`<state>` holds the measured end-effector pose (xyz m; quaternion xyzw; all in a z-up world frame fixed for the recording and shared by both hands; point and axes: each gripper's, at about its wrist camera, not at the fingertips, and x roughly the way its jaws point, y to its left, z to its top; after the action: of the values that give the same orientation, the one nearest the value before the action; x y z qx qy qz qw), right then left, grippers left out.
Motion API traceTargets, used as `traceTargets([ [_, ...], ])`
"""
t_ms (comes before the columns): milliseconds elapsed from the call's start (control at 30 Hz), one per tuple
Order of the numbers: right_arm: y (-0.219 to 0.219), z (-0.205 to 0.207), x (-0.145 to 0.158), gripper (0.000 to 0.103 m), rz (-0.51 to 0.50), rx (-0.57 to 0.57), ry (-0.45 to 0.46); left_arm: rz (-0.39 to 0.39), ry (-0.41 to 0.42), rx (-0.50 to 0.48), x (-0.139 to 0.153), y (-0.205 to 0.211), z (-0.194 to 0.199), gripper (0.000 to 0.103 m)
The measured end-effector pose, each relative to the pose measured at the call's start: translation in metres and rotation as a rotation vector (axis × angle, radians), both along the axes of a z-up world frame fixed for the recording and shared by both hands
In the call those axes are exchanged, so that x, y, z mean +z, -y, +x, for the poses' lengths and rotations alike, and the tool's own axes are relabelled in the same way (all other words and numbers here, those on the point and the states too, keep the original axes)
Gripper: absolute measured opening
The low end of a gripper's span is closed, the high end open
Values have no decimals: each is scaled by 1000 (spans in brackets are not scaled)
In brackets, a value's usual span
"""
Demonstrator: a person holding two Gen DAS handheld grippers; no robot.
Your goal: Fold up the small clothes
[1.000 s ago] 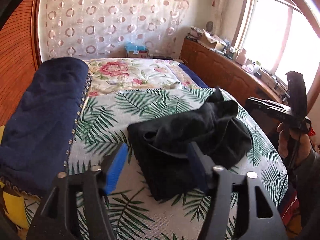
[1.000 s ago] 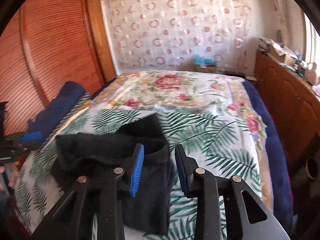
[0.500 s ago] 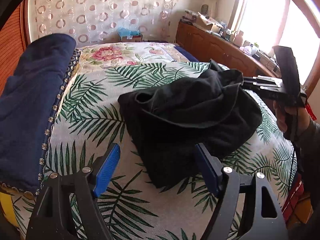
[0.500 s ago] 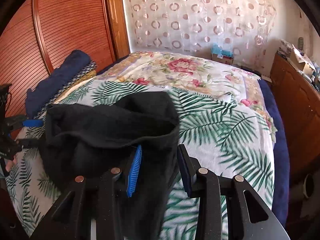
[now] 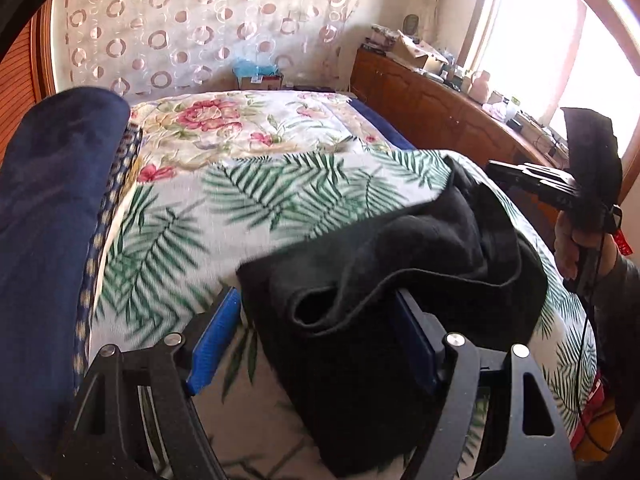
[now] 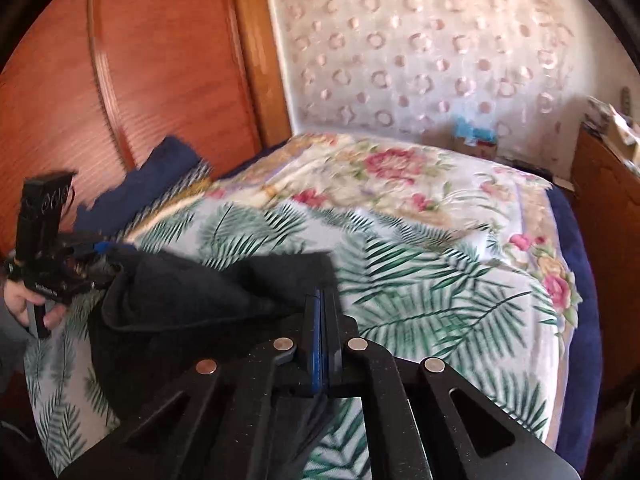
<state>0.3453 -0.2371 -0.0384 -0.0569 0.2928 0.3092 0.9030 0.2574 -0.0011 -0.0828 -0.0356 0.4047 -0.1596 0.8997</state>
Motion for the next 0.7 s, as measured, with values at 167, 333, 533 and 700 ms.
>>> traceTargets([
  [167, 20, 15, -8, 0, 56, -89, -11, -9, 64, 53, 7, -9, 20, 75],
  [333, 23, 10, -12, 0, 71, -54, -26, -21, 41, 4, 6, -9, 37, 34],
  [533, 24, -4, -1, 16, 60, -37, -47, -9, 21, -8, 8, -13, 31, 34],
  [700, 19, -3, -5, 37, 39, -11, -73, -49, 40, 8, 14, -24, 14, 54],
])
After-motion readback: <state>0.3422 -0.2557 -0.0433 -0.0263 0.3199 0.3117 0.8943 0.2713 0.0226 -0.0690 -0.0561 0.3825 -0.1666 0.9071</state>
